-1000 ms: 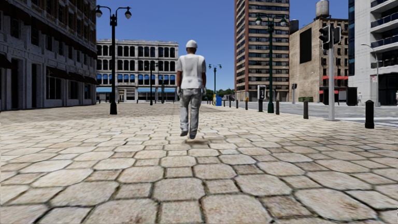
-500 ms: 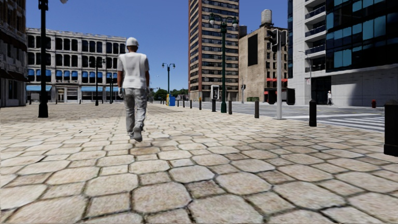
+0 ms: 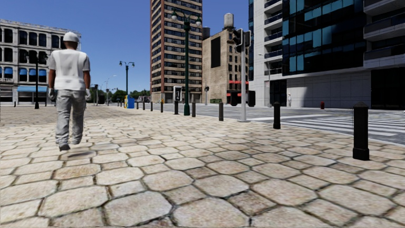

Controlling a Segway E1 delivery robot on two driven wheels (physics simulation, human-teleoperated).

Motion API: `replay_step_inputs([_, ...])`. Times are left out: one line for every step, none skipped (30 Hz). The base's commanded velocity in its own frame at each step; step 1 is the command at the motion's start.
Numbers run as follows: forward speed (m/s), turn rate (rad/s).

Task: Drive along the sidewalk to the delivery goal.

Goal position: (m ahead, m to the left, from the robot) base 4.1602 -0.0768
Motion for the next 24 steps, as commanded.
replay_step_inputs([1.16,0.0])
replay_step_inputs([1.16,0.0])
replay_step_inputs([1.16,0.0])
replay_step_inputs([1.16,0.0])
replay_step_inputs([1.16,0.0])
replay_step_inputs([1.16,0.0])
replay_step_inputs([1.16,0.0])
replay_step_inputs([1.16,0.0])
replay_step_inputs([1.16,0.0])
replay_step_inputs([1.16,0.0])
replay_step_inputs([1.16,0.0])
replay_step_inputs([1.16,0.0])
replay_step_inputs([1.16,0.0])
replay_step_inputs([1.16,0.0])
replay_step_inputs([1.16,0.0])
replay_step_inputs([1.16,0.0])
replay_step_inputs([1.16,0.0])
replay_step_inputs([1.16,0.0])
replay_step_inputs([1.16,0.0])
replay_step_inputs([1.16,0.0])
replay_step_inputs([1.16,0.0])
replay_step_inputs([1.16,0.0])
replay_step_inputs([1.16,0.0])
replay_step_inputs([1.16,0.0])
